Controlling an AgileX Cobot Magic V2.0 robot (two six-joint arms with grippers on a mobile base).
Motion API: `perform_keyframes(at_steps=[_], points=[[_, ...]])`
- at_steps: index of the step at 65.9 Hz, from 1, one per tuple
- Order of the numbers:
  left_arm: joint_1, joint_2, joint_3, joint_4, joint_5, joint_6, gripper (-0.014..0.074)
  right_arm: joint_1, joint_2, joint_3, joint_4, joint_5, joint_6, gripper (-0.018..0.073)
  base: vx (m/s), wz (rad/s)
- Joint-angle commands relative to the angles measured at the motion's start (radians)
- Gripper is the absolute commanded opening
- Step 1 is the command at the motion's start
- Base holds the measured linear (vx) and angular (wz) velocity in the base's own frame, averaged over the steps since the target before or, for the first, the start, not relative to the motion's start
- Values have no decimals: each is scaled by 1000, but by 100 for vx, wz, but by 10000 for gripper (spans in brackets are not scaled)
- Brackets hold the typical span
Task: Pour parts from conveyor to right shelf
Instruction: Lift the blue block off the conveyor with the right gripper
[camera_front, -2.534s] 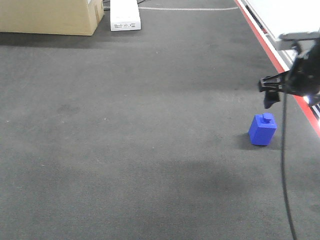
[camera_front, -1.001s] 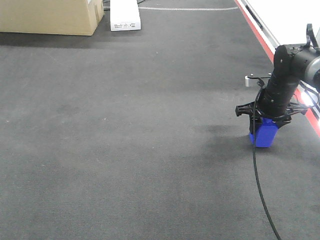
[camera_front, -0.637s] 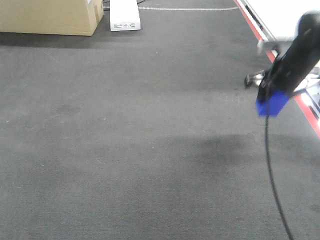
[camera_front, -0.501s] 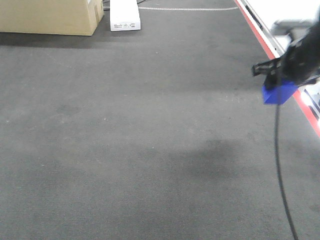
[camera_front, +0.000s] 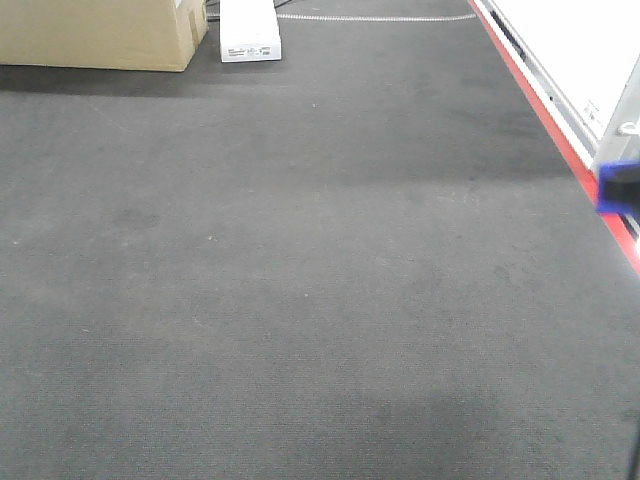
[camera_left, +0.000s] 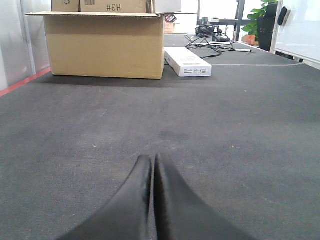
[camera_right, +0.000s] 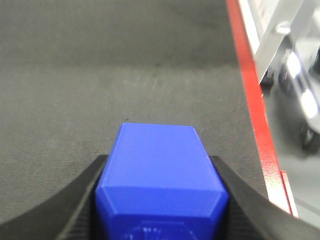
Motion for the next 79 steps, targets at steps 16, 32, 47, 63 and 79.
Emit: perform_keyframes(at_steps=[16,32,47,63,79], points=[[-5,-11,-20,-7,-79,-8,-6,-5,-297,273,-7,-216,-1,-4,0,0],[-5,-11,-20,-7,-79,-8,-6,-5,-577,459,-9,-275,-2,-4,0,0],[-5,-11,-20,-7,-79,-8,-6,-5,-793,568,-9,-256,-2,-4,0,0],[-5,-11,-20,-7,-79,-8,-6,-5,-882,604,-16,-301,-3,-4,0,0],[-5,-11,-20,-7,-79,-8,-6,-5,-882,604,-15,-302,-3,-4,0,0]])
